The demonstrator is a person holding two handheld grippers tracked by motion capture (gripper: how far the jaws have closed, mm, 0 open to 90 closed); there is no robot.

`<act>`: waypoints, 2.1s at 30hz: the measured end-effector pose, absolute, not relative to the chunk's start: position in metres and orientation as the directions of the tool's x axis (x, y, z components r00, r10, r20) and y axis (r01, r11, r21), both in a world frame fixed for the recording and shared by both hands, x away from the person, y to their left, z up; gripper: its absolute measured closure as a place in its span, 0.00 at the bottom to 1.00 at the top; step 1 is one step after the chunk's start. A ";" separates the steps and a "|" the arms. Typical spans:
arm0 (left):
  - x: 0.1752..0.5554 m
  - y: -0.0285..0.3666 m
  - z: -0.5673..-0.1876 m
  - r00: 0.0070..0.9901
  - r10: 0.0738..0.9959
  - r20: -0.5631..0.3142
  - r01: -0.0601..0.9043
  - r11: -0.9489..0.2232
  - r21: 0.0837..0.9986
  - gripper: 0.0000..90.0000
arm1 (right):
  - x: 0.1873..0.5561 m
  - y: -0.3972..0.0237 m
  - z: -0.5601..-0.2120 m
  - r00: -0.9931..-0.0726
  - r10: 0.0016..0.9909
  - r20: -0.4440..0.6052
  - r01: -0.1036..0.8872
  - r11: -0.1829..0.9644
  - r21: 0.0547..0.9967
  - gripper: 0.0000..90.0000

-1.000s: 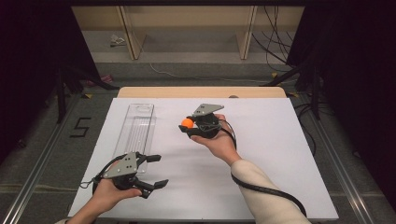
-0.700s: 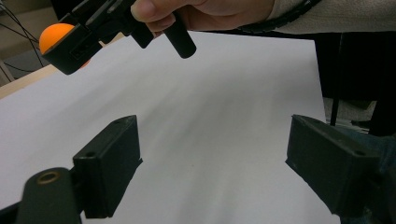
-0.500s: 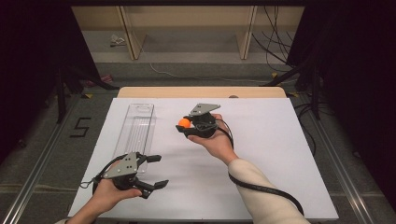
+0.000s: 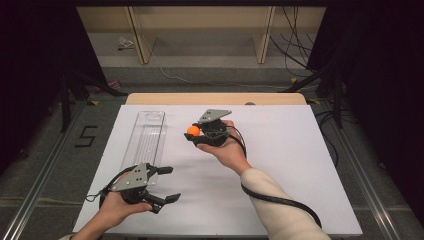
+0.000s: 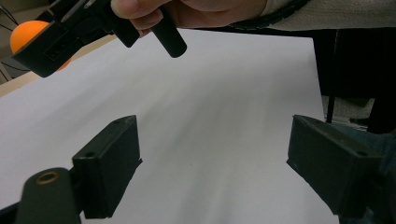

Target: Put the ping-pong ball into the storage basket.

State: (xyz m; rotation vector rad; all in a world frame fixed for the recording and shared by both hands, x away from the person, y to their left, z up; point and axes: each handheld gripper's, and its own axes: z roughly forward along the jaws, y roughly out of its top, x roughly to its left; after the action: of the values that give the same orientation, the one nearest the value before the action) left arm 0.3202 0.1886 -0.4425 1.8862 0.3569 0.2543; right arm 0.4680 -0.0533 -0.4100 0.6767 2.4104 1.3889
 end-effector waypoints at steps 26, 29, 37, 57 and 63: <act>0.320 0.188 -0.443 0.933 0.360 0.015 0.111 -0.325 0.939 0.18 | 0.472 -0.037 -0.408 -0.862 0.507 -0.007 0.250 0.437 0.864 0.57; 0.320 0.187 -0.443 0.933 0.360 0.016 0.109 -0.326 0.939 0.18 | 0.472 -0.035 -0.408 -0.863 0.506 -0.009 0.249 0.440 0.863 0.57; 0.320 0.187 -0.443 0.933 0.359 0.016 0.110 -0.327 0.939 0.18 | 0.473 -0.031 -0.407 -0.865 0.501 -0.009 0.247 0.442 0.862 0.57; 0.319 0.187 -0.443 0.935 0.354 0.013 0.112 -0.329 0.938 0.18 | 0.476 -0.018 -0.405 -0.874 0.485 -0.009 0.241 0.450 0.860 0.57; 0.319 0.187 -0.443 0.936 0.352 0.013 0.111 -0.330 0.937 0.18 | 0.476 -0.015 -0.403 -0.875 0.484 -0.009 0.241 0.451 0.859 0.57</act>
State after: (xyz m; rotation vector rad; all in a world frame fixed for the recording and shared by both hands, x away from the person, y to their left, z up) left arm 0.3194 0.1867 -0.4431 1.9049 0.3376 0.2538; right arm 0.4762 -0.0148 -0.4035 0.6260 2.4506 1.3899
